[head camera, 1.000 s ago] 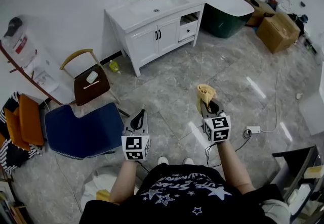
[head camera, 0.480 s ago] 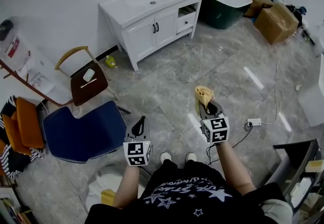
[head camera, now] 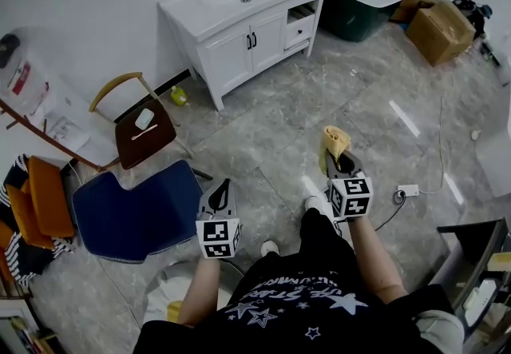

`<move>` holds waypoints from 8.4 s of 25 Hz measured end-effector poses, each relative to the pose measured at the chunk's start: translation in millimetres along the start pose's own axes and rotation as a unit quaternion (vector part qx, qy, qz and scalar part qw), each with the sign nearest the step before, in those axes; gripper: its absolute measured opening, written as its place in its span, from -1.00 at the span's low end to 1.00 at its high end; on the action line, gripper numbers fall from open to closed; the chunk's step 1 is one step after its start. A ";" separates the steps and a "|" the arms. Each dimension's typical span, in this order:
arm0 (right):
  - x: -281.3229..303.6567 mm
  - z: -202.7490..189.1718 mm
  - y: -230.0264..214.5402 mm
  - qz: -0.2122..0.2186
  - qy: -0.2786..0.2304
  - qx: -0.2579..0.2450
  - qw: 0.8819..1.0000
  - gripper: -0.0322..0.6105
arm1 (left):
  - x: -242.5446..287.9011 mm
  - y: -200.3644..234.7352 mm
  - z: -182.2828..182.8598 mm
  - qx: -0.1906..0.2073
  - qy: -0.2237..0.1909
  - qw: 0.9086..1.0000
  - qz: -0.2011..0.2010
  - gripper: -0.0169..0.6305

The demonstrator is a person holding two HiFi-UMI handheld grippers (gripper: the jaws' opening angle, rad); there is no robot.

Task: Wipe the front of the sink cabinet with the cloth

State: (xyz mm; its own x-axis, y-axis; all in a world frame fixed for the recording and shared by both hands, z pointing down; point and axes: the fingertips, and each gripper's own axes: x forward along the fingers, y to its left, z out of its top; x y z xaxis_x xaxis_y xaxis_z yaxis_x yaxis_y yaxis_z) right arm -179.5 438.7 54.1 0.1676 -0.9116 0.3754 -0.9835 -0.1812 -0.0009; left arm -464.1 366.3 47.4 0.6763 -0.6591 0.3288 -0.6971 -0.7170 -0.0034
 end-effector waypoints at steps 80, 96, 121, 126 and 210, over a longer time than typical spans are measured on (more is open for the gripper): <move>935.0 24.1 -83.7 0.377 -0.208 -0.160 0.888 -0.70 | 767.4 229.9 -134.7 -0.037 -0.129 0.937 0.321 -0.90; 964.3 47.1 -135.5 0.332 -0.206 -0.125 0.912 -0.70 | 806.4 205.9 -94.9 -0.016 -0.136 0.958 0.253 -0.90; 1006.7 44.1 -333.1 0.196 -0.184 -0.053 0.962 -0.70 | 909.2 152.9 -67.7 0.003 -0.101 0.982 0.157 -0.90; 987.5 38.5 -292.1 0.244 -0.184 -0.045 0.951 -0.70 | 891.4 165.4 -73.7 -0.006 -0.100 0.980 0.173 -0.90; 1011.3 -129.2 -86.0 0.361 -0.112 -0.118 0.918 -0.70 | 826.1 192.5 -215.9 -0.077 -0.033 0.973 0.214 -0.90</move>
State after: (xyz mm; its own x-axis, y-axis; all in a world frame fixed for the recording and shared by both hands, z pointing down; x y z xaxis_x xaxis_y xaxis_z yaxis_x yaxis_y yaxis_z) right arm 65.7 -420.0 553.6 -0.5501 -0.8203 0.1563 -0.8269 0.5613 0.0356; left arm -91.0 -267.2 522.3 0.3267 -0.9067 0.2669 -0.9423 -0.3344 0.0176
